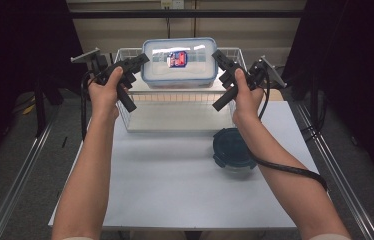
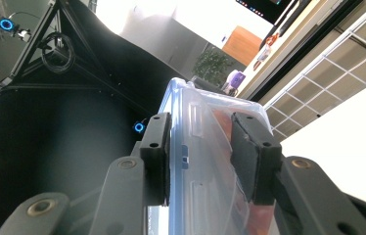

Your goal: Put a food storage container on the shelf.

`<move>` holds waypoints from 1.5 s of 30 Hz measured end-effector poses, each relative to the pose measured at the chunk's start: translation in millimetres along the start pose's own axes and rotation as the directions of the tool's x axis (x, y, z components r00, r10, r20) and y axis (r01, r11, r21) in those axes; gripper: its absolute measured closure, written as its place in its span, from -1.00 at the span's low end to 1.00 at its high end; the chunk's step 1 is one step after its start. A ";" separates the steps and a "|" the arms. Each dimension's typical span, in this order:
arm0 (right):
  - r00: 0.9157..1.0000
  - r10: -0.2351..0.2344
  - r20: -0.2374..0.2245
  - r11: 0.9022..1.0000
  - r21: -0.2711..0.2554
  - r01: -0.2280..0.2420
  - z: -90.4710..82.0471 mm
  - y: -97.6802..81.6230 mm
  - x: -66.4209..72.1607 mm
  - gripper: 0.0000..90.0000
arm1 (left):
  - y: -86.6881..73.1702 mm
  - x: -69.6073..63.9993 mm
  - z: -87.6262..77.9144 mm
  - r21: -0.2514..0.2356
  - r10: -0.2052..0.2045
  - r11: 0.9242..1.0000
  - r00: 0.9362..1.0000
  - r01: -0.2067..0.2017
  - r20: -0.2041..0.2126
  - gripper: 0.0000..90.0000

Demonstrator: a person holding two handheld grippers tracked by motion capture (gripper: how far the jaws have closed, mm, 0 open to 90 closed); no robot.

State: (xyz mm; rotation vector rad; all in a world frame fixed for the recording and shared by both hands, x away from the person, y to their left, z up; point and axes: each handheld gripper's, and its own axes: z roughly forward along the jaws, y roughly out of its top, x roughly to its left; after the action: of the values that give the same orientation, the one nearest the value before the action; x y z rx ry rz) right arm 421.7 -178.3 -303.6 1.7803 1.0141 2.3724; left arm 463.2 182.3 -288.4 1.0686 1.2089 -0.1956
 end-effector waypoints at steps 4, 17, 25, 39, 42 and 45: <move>1.000 0.010 0.028 1.000 -0.014 -0.010 6.6 -0.3 -5.0 0.35 | 2.2 2.5 5.7 0.005 0.005 1.000 1.000 -0.005 -0.018 0.23; 0.996 0.025 0.091 0.999 -0.041 -0.022 19.6 -3.4 -21.7 0.34 | -1.5 18.6 21.8 -0.013 -0.027 1.000 0.998 0.026 -0.060 0.21; 0.992 0.027 0.123 0.999 -0.042 -0.022 25.2 -5.4 -30.0 0.33 | -0.8 21.1 28.9 -0.021 -0.008 1.000 0.995 0.006 -0.097 0.20; 0.986 0.007 0.167 0.999 -0.047 0.001 35.1 -8.1 -35.0 0.30 | 0.9 27.8 35.4 -0.041 -0.025 0.999 0.993 0.020 -0.114 0.20; 0.985 0.002 0.171 0.999 -0.048 0.006 36.8 -8.8 -34.9 0.29 | 3.4 27.1 37.6 -0.034 -0.008 0.999 0.992 0.004 -0.124 0.19; 0.985 -0.007 0.171 0.999 -0.045 0.015 37.5 -8.2 -35.2 0.29 | 5.1 27.6 40.4 -0.033 -0.010 0.999 0.992 0.005 -0.127 0.19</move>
State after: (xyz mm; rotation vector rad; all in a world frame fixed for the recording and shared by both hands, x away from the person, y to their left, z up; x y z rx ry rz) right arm 463.5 -166.8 -332.4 1.9170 0.9379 2.1719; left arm 504.3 165.5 -309.9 1.0610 1.3264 -0.1143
